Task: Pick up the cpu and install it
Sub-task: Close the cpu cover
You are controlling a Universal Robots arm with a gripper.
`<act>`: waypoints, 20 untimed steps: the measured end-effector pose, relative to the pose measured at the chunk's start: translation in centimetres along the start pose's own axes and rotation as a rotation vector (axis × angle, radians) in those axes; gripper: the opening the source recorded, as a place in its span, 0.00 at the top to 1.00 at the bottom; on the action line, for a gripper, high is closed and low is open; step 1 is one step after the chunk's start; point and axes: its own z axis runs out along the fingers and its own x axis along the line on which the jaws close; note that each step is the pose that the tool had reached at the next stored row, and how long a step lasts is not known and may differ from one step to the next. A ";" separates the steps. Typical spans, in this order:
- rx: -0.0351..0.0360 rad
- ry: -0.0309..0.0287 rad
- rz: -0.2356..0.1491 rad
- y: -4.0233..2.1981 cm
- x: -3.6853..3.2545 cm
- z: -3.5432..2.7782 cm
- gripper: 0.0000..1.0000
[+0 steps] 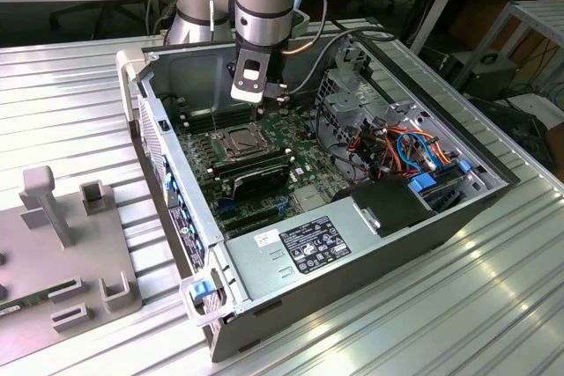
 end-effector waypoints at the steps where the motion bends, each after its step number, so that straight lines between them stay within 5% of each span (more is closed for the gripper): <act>1: 0.0000 0.0000 0.000 0.00 0.00 0.00 0.89; 5: 0.0000 0.0032 -0.020 0.00 0.00 0.00 0.89; 20: -0.0016 0.0551 -0.346 0.00 0.01 0.01 0.89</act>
